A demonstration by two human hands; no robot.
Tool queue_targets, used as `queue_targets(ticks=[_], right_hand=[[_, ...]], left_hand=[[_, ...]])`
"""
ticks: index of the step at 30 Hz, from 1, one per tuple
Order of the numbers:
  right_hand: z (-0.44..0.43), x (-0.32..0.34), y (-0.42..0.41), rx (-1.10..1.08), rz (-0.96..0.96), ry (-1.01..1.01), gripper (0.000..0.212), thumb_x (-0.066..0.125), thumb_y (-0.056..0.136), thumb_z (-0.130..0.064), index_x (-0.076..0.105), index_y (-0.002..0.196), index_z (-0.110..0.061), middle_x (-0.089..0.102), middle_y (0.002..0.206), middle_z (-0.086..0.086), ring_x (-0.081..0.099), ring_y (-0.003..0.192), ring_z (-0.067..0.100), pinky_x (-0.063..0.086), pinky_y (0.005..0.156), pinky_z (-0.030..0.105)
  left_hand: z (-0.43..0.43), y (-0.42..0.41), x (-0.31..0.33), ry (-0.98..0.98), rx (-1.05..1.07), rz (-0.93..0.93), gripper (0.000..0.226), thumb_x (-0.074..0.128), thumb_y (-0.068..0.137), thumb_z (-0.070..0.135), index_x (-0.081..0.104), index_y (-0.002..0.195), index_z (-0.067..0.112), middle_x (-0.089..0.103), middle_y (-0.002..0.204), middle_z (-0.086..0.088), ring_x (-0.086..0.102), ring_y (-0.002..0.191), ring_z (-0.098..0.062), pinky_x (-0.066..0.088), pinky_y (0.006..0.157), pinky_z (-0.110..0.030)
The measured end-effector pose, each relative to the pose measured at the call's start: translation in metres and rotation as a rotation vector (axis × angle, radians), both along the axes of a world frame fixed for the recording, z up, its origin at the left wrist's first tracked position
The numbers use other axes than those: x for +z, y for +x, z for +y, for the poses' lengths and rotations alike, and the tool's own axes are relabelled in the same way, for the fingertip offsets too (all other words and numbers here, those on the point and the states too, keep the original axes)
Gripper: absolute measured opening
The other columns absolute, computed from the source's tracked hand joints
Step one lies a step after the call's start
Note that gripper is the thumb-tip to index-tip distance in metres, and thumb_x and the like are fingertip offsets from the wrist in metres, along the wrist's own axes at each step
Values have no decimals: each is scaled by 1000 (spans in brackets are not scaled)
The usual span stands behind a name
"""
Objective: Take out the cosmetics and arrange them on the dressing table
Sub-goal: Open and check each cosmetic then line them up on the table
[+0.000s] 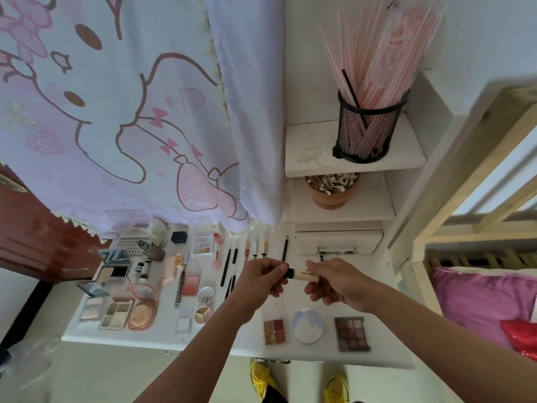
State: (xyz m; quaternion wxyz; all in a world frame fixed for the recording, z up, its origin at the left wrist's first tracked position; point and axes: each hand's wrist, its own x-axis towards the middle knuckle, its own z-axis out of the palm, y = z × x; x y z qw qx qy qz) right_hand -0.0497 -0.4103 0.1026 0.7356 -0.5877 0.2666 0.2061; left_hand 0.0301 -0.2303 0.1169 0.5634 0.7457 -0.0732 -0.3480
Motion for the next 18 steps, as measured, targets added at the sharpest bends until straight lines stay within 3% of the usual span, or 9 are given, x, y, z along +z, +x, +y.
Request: queue_targets(ticks=[6, 11, 18], right_hand=[[-1, -3, 0, -8, -72, -20, 23, 74, 86, -15, 68, 107, -8, 70, 89, 6, 67, 75, 16, 48, 60, 26], [3, -5, -2, -21, -61, 28, 22, 72, 88, -14, 69, 107, -3, 70, 87, 10, 60, 66, 15, 46, 56, 25], [2, -10, -3, 113, -97, -188, 18, 75, 85, -15, 76, 102, -21, 71, 89, 1, 60, 79, 12, 46, 65, 27]], left_hand=[[5, 2, 0, -4, -3, -13, 16, 56, 96, 10, 70, 100, 2, 66, 75, -13, 58, 62, -17, 51, 58, -24], [7, 2, 0, -3, 3, -11, 16, 56, 96, 9, 70, 99, 3, 66, 74, -12, 58, 62, -17, 51, 60, -25], [9, 2, -3, 18, 18, -14, 17, 57, 96, 12, 71, 95, 2, 64, 73, -13, 56, 61, -18, 51, 58, -26]])
